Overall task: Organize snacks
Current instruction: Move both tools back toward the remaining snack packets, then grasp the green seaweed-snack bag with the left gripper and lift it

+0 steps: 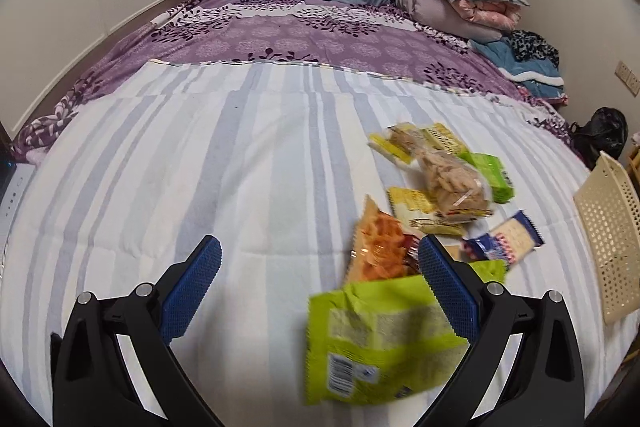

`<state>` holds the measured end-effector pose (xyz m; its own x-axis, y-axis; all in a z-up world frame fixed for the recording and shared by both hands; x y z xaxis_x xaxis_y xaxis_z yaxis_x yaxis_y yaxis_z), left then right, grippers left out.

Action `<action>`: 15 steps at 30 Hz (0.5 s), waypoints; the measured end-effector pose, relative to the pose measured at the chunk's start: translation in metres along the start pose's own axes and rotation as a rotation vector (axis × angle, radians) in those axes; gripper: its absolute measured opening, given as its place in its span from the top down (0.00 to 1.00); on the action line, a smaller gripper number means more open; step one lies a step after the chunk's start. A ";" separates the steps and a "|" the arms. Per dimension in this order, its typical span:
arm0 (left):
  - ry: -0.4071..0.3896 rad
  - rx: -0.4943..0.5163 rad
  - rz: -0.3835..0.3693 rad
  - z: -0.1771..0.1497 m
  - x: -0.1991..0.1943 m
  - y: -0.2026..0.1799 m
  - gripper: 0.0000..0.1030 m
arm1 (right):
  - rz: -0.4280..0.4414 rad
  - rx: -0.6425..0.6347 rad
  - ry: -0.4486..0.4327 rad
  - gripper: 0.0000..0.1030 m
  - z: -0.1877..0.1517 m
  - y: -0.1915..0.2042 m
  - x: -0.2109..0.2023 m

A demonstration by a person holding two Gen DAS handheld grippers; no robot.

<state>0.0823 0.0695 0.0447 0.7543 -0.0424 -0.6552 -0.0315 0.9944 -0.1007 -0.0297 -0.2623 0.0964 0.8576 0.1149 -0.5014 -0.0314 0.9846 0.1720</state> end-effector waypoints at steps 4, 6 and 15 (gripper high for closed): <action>0.045 0.018 0.041 -0.006 0.017 0.012 0.03 | 0.007 -0.005 0.000 0.17 0.000 0.002 0.000; 0.069 0.016 0.044 -0.012 0.020 0.016 0.03 | 0.009 -0.006 0.000 0.17 -0.001 0.003 0.001; 0.099 0.035 -0.012 -0.047 -0.005 0.006 0.03 | 0.029 -0.002 -0.011 0.17 -0.001 0.005 -0.002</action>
<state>0.0474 0.0710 0.0118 0.6860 -0.0619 -0.7249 0.0014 0.9965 -0.0838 -0.0320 -0.2572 0.0979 0.8616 0.1423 -0.4872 -0.0577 0.9811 0.1846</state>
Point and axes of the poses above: each gripper's, at about its wrist camera, not at the fingertips, and x roughly the way its jaws point, y to its left, z to its top, the point moved 3 cm from there along x, roughly the way its jaws point, and after that the axes turned 10 degrees about -y, right-handed, at the moved point
